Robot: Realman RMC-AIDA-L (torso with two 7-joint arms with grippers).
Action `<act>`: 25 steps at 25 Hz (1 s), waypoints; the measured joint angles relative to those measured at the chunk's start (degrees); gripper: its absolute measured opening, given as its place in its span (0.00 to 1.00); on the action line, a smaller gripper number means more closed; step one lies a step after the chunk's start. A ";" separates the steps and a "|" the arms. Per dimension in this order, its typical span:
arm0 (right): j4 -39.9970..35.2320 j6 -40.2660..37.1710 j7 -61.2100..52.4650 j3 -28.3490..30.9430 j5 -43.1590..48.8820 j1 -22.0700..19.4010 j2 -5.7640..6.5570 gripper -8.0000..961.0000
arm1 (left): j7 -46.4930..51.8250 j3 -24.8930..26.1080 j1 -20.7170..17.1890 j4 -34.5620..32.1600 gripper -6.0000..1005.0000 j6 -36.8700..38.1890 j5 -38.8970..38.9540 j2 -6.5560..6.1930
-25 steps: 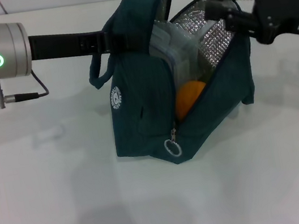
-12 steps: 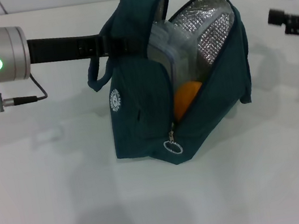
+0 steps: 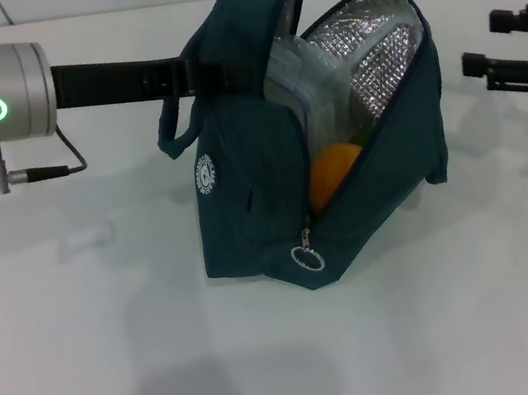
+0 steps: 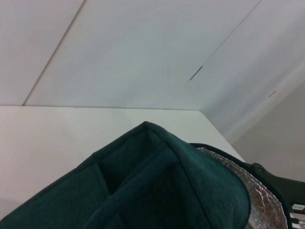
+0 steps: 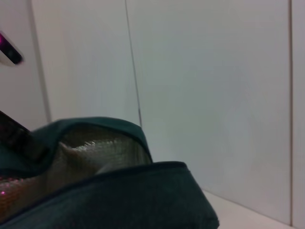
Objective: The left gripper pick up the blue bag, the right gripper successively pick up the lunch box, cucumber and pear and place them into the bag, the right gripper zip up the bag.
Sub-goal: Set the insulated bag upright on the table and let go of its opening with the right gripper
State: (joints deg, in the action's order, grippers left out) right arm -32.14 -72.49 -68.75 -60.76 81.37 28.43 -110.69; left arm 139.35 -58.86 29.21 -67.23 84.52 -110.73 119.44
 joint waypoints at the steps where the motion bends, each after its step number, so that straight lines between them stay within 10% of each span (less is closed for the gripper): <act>1: -0.13 0.74 0.17 -0.06 0.02 0.26 -0.31 0.77 | -0.03 0.01 0.04 0.00 0.05 -0.01 0.00 0.00; 16: -0.30 5.92 0.85 -0.32 7.31 5.20 -4.52 0.67 | -0.13 0.16 0.14 0.00 0.05 -0.22 0.15 0.00; 25: -1.17 5.74 3.09 0.44 6.66 4.47 -4.82 0.48 | -0.13 0.15 0.10 0.00 0.05 -0.24 0.19 0.00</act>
State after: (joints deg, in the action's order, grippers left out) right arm -33.30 -66.75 -65.66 -60.33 88.03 32.90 -115.52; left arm 139.22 -58.71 29.31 -67.24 84.28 -110.54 119.45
